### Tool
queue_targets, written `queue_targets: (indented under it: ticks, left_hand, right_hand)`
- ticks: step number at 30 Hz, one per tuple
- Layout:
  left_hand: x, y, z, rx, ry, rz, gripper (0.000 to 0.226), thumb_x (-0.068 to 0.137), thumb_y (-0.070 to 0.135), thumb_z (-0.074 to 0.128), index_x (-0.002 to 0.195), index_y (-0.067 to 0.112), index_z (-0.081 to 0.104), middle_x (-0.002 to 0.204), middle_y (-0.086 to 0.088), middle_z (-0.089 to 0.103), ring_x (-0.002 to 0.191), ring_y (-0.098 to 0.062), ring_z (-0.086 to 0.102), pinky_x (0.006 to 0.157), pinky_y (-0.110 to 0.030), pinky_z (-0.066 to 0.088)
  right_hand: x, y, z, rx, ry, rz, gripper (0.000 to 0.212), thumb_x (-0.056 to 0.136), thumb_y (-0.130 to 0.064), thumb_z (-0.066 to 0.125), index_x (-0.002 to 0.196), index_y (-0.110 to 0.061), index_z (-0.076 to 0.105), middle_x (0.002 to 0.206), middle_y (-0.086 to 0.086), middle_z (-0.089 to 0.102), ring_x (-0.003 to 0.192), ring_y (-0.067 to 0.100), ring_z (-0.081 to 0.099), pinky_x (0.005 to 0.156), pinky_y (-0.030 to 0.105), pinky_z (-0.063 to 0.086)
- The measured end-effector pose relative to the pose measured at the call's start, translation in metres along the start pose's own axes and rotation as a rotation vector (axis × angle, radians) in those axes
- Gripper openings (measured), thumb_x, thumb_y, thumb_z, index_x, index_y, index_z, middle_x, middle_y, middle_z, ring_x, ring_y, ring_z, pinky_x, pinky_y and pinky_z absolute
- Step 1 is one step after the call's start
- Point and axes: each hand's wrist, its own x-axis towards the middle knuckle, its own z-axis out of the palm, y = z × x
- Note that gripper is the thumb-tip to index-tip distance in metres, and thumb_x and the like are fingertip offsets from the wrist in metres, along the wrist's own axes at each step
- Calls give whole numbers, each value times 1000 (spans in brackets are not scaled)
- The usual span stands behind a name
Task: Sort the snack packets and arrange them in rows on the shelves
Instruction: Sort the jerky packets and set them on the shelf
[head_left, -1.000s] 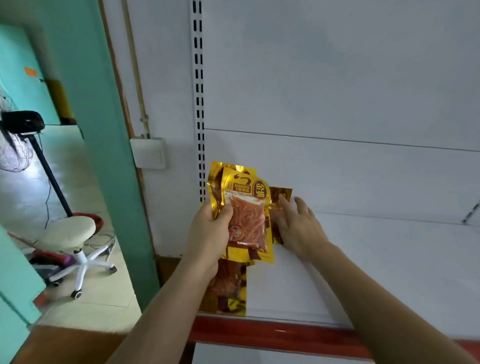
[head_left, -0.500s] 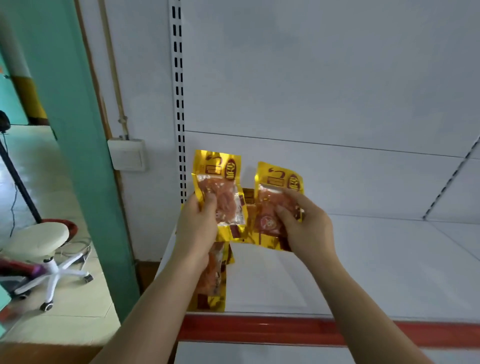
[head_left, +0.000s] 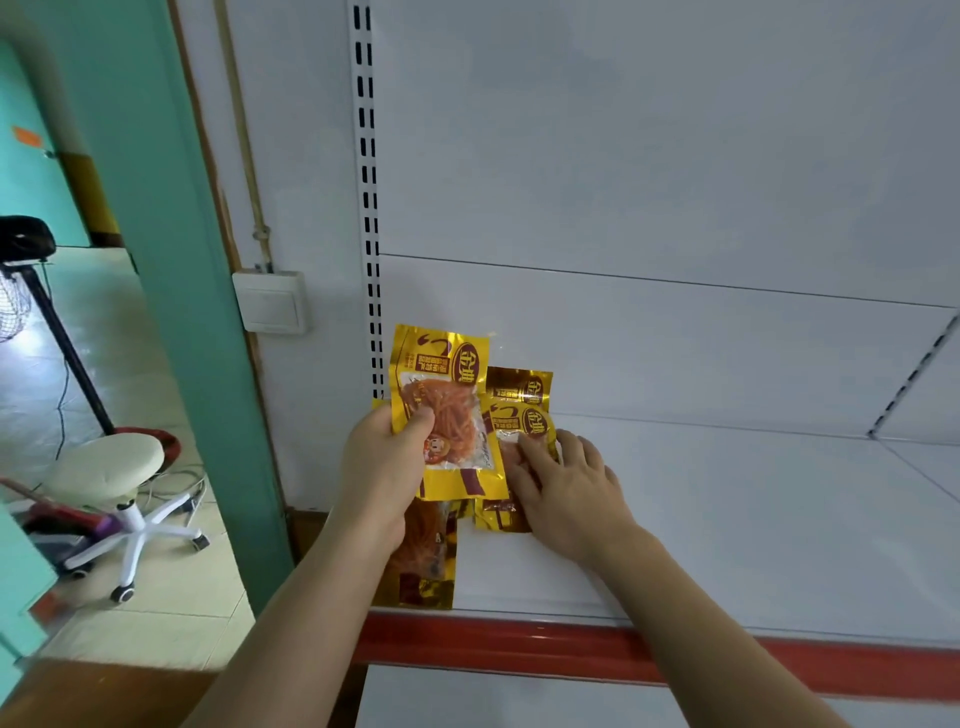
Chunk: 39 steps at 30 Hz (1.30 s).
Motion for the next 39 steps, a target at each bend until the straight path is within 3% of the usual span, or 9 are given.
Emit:
queue_targets:
  ticks: [7,10,12,15,17,20,24,29,39]
  left_hand:
    - [-6,-2,5,66,-24,41,18,105,28,58,99,19,72,97,-6,78,84,-25,77,80,-57,63]
    - [-9,-5,9,90,-38,85,16,104,28,59,99,26,74,96,2,78,90,-23,76,86,-56,61]
    - [-13,-8,15,102,-61,119,13,103,29,61,103,28,74,97,7,78,94,-21,75,88,-53,60]
    - [-23,-7,24,288,-108,207,28,103,32,60,130,23,63,116,18,66,108,-15,69,86,-28,52]
    - [-30,-5,24,510,-96,265,50,103,35,60,148,20,45,114,17,57,95,-6,65,74,-17,44]
    - [-31,-14,14,834,-25,467,61,101,37,59,155,21,36,134,2,62,118,-19,61,92,-31,50]
    - [-32,-33,4,1266,-53,418,62,102,60,35,155,26,39,161,-3,40,152,-32,27,120,-57,26]
    - [-32,-41,6,1348,-179,381,73,100,71,22,157,28,33,167,-5,27,155,-34,16,123,-58,20]
    - [-32,-41,6,1368,-97,436,68,100,66,35,152,22,39,163,-11,35,154,-38,22,120,-62,22]
  right_hand:
    - [-5,-6,-8,137,64,46,55,104,-51,26,155,-33,19,159,13,27,146,35,25,114,51,31]
    - [-16,-8,-26,499,312,17,47,105,-42,39,151,-34,36,139,0,55,129,20,48,101,32,41]
    - [-25,-15,-36,712,250,-44,48,102,-47,48,149,-45,36,115,-19,64,104,2,62,82,18,48]
    - [-28,-14,-32,733,242,-113,47,98,-34,61,141,-47,49,92,-25,62,76,-6,61,65,8,45]
    - [-29,-8,-30,643,309,-82,37,98,-28,63,133,-41,62,92,-17,62,71,-2,55,65,8,39]
    - [-38,2,-25,596,279,-15,33,100,-25,60,130,-36,65,102,-6,65,86,9,58,73,13,42]
    - [-56,-1,-7,235,231,-92,34,102,-27,51,134,-31,61,113,3,58,103,27,56,82,28,47]
    - [-68,-10,-2,31,93,10,52,100,-63,29,148,-44,32,163,6,17,150,30,15,114,49,32]
    - [-74,-11,-9,-33,-1,0,62,98,-64,31,154,-39,21,165,2,18,152,29,12,120,49,23]
